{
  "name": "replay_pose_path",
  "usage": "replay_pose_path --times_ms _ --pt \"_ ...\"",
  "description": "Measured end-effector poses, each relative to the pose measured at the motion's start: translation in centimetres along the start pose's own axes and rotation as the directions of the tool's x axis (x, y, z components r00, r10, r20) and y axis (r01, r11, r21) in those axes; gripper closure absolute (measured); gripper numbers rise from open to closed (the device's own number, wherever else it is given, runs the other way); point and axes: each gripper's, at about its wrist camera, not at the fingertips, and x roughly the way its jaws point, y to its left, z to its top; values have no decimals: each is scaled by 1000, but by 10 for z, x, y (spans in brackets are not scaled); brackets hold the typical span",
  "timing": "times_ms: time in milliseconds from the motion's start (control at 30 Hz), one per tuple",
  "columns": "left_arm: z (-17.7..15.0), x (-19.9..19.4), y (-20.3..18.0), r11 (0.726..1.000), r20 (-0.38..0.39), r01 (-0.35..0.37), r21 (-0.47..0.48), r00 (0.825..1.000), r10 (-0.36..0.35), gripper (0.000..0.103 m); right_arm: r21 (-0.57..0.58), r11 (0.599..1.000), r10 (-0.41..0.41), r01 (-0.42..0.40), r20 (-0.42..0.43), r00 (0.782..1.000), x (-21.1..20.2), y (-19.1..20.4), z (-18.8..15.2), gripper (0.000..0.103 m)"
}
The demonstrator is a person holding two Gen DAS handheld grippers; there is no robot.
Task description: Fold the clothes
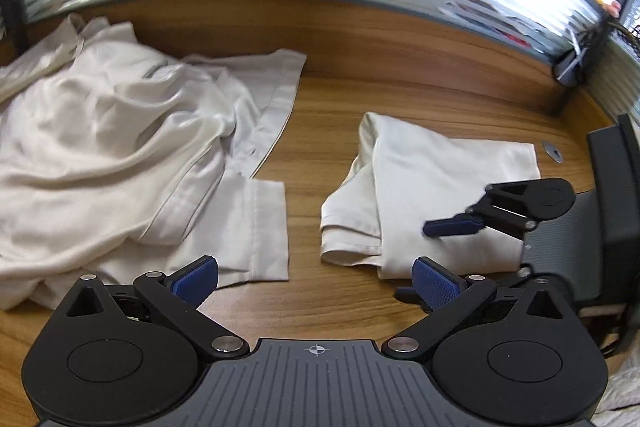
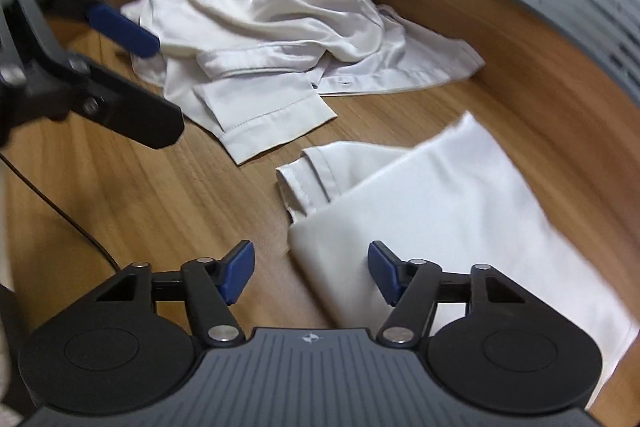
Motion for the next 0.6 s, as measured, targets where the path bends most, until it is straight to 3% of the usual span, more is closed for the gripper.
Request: replay_pose_path --times_ms 100,167,300,333,367,600 --pt "6 10 5 998 -48 61 -33 997 -63 0 -97 995 -22 18 -46 999 16 9 5 47" --pt "11 19 9 994 -77 88 -68 993 -93 0 -149 989 -30 20 -67 997 23 13 5 48" --pt "19 46 17 973 -129 129 -193 979 -156 0 -214 976 -63 48 -64 996 28 16 2 74" --pt "20 54 20 961 -141 144 -237 973 -181 0 -211 976 -66 53 -56 996 27 15 1 79" --pt "21 62 23 946 -152 158 -282 967 -207 0 -192 980 -66 56 -45 997 26 13 1 92" --pt "25 115 28 838 -176 235 -492 916 -360 0 -101 991 -79 85 62 995 -8 3 0 95"
